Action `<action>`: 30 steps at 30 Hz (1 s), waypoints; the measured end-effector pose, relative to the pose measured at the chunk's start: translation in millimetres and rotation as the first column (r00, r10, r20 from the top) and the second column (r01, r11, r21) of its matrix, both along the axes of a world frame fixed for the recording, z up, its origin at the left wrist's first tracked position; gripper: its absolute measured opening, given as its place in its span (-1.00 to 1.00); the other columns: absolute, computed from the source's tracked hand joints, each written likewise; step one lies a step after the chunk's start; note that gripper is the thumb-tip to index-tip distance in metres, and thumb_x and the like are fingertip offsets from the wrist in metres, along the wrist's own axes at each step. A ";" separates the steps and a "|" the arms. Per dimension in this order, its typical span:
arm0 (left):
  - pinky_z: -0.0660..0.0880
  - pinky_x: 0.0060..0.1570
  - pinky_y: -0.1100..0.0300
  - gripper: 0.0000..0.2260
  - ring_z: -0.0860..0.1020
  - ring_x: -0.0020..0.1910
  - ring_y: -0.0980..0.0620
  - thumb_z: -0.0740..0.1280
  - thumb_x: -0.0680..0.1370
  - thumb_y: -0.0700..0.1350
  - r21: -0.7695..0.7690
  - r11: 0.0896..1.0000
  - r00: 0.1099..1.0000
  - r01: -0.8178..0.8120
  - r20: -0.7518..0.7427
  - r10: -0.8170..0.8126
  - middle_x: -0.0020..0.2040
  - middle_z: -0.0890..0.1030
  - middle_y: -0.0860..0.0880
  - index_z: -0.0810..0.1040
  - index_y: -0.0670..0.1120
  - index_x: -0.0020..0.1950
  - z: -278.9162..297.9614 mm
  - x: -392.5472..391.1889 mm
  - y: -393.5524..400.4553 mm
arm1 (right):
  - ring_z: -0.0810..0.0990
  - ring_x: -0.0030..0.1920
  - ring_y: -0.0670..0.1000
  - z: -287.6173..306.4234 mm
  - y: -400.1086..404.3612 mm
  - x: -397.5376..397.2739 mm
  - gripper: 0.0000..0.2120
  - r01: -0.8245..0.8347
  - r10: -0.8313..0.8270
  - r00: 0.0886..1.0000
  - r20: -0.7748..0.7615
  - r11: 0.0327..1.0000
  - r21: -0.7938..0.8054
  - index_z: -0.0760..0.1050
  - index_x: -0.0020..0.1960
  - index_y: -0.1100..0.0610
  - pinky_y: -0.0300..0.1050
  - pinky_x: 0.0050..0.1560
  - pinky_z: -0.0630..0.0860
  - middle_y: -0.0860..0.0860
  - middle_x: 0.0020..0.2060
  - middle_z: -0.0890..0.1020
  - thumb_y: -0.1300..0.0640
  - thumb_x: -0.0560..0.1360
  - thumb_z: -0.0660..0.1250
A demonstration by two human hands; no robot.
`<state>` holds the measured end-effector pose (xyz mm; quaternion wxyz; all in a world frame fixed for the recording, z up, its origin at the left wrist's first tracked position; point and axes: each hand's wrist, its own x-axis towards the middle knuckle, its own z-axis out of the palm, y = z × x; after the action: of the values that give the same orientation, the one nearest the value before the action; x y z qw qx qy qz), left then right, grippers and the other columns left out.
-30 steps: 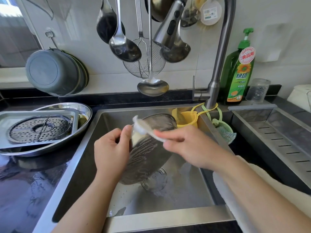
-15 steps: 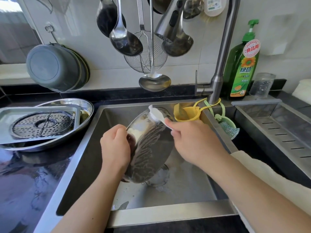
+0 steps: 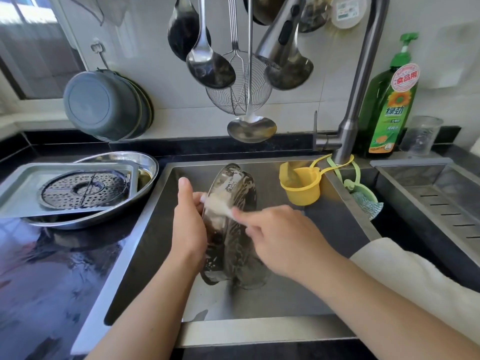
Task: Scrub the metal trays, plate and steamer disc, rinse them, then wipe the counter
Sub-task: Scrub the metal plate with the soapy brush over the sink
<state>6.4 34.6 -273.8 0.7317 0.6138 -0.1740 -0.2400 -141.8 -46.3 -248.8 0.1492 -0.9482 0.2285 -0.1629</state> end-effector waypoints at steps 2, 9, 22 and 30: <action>0.54 0.18 -0.21 -0.28 0.67 -0.14 -0.13 -0.03 0.64 0.42 -0.008 0.999 0.999 0.033 -0.026 -0.034 -0.20 0.72 -0.14 0.65 -0.05 -0.29 -0.6 -1.9 -1.3 | 0.58 -0.17 0.04 -0.4 -11.3 2.4 -0.57 0.064 -0.064 0.997 0.048 0.998 -0.002 0.32 0.50 -0.29 -0.06 -0.25 0.48 -0.07 -0.16 0.56 0.01 0.67 0.18; 0.54 0.27 -0.23 -0.27 0.68 0.05 -0.30 -0.01 0.64 0.42 -0.020 1.000 0.996 -0.003 -0.086 0.001 -0.05 0.73 -0.26 0.66 -0.16 -0.08 5.6 -2.0 0.4 | 0.38 -0.36 -0.11 -4.7 -3.1 4.6 -0.57 -0.031 0.032 0.999 -0.014 0.998 0.053 0.35 0.47 -0.35 -0.14 -0.37 0.29 -0.11 -0.21 0.51 0.02 0.67 0.21; 0.59 0.19 -0.21 -0.76 0.65 -0.12 -0.11 0.25 0.70 -0.03 0.002 0.976 0.949 -0.217 -0.233 0.212 -0.16 0.65 -0.14 0.56 -0.11 -0.10 -3.2 26.4 7.5 | 0.46 -0.36 -0.07 -7.4 -30.0 -7.5 -0.60 0.042 -0.027 0.995 -0.099 0.988 0.149 0.41 0.41 -0.35 -0.19 -0.42 0.36 -0.06 -0.17 0.62 0.03 0.66 0.21; 0.37 -0.14 0.03 -0.52 0.35 -0.29 -0.03 0.23 0.65 0.22 0.071 0.950 0.948 -0.303 -0.081 0.308 -0.40 0.35 0.04 0.25 0.05 -0.39 -2.0 25.6 7.2 | 0.35 -0.41 -0.13 -24.8 -70.7 -9.9 -0.61 0.230 -0.291 0.951 0.101 0.889 0.397 0.39 0.49 -0.21 -0.26 -0.42 0.24 -0.17 -0.35 0.45 0.03 0.70 0.17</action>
<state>32.0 41.8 -275.9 0.7493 0.6425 -0.0362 -0.1562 -151.8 -117.0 -273.7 0.3245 -0.8458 0.3687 -0.2084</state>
